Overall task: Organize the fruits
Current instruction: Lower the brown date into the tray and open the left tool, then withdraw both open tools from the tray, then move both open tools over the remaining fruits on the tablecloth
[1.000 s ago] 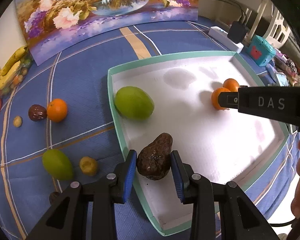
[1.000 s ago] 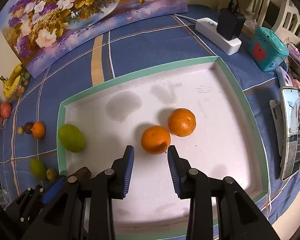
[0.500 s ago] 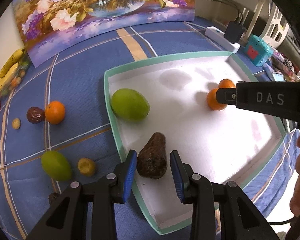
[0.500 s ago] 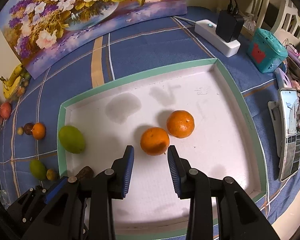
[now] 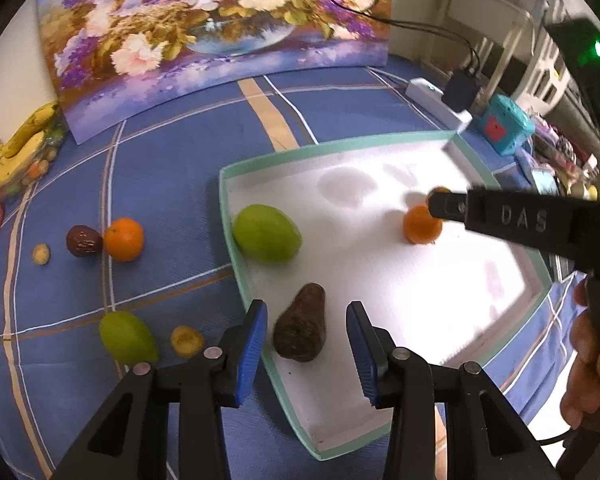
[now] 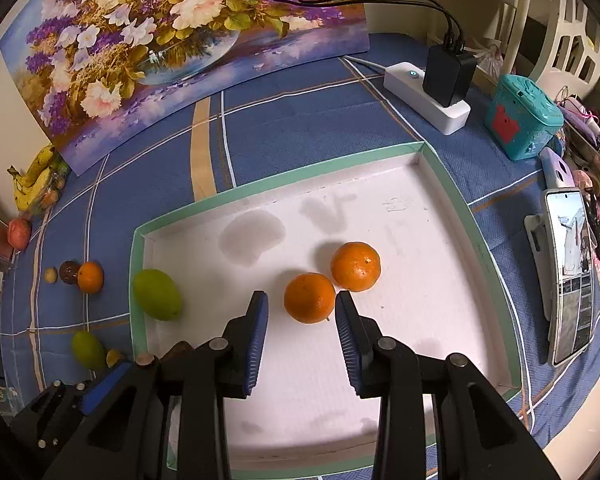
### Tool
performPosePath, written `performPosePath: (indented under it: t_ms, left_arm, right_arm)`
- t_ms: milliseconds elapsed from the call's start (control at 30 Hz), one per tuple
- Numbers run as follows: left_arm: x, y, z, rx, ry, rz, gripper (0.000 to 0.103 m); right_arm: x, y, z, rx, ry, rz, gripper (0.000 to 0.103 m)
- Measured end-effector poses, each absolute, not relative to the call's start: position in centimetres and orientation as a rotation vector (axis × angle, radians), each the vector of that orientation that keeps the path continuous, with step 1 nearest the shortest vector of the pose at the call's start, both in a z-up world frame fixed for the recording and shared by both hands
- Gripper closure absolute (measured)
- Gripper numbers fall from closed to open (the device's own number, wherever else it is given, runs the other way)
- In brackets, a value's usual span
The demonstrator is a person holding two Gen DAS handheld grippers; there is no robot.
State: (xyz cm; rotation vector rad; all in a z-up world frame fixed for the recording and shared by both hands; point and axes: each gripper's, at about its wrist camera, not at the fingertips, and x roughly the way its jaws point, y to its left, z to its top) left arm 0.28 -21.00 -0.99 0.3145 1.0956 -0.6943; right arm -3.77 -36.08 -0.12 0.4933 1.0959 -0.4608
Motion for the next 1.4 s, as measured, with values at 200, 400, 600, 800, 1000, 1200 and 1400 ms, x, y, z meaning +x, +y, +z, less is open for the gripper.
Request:
performPosePath:
  t_ms: [200, 400, 600, 800, 1000, 1200, 1400]
  left_arm:
    - [2.9, -18.0, -0.2, 0.191, 1.114, -0.6, 0.057]
    - [5.8, -13.8, 0.7, 0.057, 1.111, -0.473, 0.043]
    - [7.3, -10.0, 0.7, -0.041, 1.098, -0.362, 0.032]
    - [8.1, -7.7, 0.6, -0.102, 1.095, -0.3, 0.03]
    - [8.4, -6.8, 0.8, -0.12, 1.09, -0.278, 0.03]
    - [8.6, -6.8, 0.6, -0.104, 1.088, -0.251, 0.014]
    - [8.6, -6.9, 0.2, -0.074, 1.086, -0.228, 0.0]
  right_arm:
    - [-3.8, -36.0, -0.2, 0.488, 1.1, -0.46, 0.067]
    - [-3.5, -35.6, -0.2, 0.477, 1.105, -0.449, 0.067]
    - [-2.9, -34.7, 0.1, 0.446, 1.102, -0.427, 0.067]
    - [-2.3, -33.3, 0.7, 0.409, 1.09, -0.391, 0.067]
    - [-2.0, -32.5, 0.9, 0.39, 1.088, -0.375, 0.067]
    - [-1.8, -32.5, 0.7, 0.387, 1.094, -0.373, 0.059]
    - [-1.7, -32.4, 0.4, 0.374, 1.104, -0.373, 0.039]
